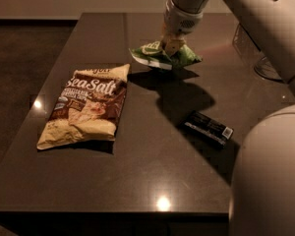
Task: Move green jalapeno chip bag near brown chip bag
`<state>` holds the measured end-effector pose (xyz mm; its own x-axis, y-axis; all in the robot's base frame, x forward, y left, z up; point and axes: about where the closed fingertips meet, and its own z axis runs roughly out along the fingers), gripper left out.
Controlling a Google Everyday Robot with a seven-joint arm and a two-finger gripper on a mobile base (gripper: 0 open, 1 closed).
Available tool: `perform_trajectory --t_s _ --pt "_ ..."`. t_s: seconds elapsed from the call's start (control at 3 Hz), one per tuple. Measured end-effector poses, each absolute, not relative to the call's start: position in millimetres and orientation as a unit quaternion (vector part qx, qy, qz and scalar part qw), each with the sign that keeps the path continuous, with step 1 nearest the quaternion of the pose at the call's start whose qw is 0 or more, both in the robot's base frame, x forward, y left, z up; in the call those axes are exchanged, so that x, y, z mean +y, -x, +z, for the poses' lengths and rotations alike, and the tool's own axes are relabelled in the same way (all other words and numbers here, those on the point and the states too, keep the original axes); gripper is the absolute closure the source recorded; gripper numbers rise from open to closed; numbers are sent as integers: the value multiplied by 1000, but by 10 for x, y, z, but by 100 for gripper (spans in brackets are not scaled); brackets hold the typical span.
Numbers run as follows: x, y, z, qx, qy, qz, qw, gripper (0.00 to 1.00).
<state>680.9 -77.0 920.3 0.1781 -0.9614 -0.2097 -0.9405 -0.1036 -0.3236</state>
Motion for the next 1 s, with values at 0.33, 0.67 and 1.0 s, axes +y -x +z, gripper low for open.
perform_trajectory --t_s 0.33,0.67,1.0 --pt "-344 -6431 9481 653 722 31 226 98" --pt "-36 -6214 9597 653 712 73 247 76" --pt "200 -5939 9629 644 712 105 261 53"
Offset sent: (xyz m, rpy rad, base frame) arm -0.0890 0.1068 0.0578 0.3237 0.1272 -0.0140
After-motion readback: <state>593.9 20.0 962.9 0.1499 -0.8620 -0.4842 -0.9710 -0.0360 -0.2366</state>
